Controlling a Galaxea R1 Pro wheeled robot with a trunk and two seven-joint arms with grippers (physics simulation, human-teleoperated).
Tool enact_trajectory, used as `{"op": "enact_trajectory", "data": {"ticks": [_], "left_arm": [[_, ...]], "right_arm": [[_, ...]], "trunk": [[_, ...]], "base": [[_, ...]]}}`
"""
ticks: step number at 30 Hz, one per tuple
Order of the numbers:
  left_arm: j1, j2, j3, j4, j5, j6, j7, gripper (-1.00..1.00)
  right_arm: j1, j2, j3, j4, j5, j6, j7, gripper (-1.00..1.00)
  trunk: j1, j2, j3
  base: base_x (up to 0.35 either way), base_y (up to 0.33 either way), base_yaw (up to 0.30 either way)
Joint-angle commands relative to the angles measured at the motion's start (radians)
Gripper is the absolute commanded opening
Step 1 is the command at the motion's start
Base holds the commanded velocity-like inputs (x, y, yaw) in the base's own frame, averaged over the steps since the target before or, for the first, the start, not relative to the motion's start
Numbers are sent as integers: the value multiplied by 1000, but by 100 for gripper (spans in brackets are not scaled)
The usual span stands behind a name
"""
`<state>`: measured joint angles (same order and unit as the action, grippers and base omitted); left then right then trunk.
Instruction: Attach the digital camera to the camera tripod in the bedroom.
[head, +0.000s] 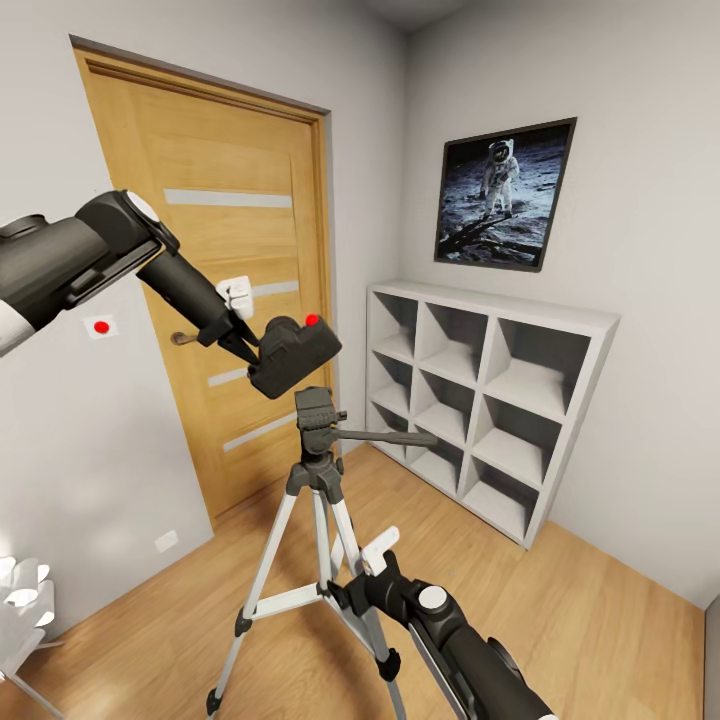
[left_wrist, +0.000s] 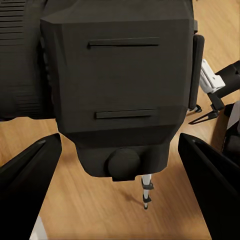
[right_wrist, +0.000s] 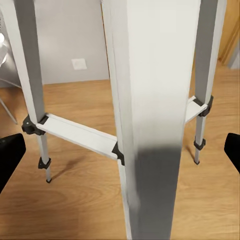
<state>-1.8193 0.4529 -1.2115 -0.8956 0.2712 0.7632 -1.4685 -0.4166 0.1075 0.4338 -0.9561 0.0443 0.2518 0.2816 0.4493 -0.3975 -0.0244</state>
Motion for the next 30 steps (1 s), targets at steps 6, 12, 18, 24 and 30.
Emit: {"op": "enact_trajectory", "data": {"ticks": [6,12,18,24,30], "left_arm": [[-3,1,-10,-1,6,10,1,-100],[-3,0,-12,0,6,9,1,-100],[-4,0,-10,0,7,10,1,-100],[-4,0,-10,0,7,9,1,-100],[-5,0,-10,0,8,9,1,-100]], "right_arm": [[-1,0,-1,-3,5,-10,4,100],[0,0,-1,-4,5,-15,4,-100],[0,2,0,-4,4,-18,4,-100],[-1,3,0,-3,5,-20,4,-100],[-1,3,0,0,5,-20,2,-100]], "trunk": [[1,-2,-2],[1,-2,-2],[1,-2,-2],[1,-2,-2],[1,-2,-2]], "base": [[0,0,0],[0,0,0],[0,0,0],[0,0,0],[0,0,0]]}}
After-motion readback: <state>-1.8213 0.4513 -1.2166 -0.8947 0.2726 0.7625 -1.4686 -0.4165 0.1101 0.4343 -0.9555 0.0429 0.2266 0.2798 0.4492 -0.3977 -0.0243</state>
